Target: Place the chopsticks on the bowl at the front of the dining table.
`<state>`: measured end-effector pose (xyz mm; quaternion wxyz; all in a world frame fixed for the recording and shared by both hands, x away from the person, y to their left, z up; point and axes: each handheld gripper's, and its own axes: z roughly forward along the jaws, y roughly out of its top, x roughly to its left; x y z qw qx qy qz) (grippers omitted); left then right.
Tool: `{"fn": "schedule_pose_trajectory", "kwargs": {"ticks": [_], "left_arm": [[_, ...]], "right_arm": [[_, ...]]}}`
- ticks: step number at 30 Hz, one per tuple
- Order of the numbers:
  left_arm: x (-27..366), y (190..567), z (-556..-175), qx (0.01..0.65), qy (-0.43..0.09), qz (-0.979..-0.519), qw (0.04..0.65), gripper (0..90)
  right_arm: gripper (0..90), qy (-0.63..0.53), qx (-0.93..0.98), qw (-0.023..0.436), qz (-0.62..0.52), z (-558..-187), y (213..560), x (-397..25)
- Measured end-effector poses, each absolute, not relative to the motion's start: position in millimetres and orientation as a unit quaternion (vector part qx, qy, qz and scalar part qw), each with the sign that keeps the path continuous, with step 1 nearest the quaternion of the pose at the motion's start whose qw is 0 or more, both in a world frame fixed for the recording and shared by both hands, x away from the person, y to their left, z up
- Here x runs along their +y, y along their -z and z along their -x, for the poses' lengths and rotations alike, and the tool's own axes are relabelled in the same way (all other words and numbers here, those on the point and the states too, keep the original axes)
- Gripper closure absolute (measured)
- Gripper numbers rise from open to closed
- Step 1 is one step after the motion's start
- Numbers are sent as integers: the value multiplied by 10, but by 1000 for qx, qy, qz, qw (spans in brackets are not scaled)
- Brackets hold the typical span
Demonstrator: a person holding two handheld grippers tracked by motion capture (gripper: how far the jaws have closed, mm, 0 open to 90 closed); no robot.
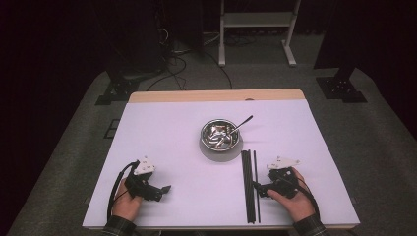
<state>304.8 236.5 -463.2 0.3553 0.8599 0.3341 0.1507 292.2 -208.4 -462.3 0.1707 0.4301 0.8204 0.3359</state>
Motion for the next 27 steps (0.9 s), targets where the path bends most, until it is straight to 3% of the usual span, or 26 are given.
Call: {"fn": "schedule_pose_trajectory", "kwargs": {"ticks": [27], "left_arm": [[2365, 4633, -3048, 334, -151, -860, 356, 0]], "right_arm": [[96, -333, 832, 162, -414, -2493, 4615, -2112]]}}
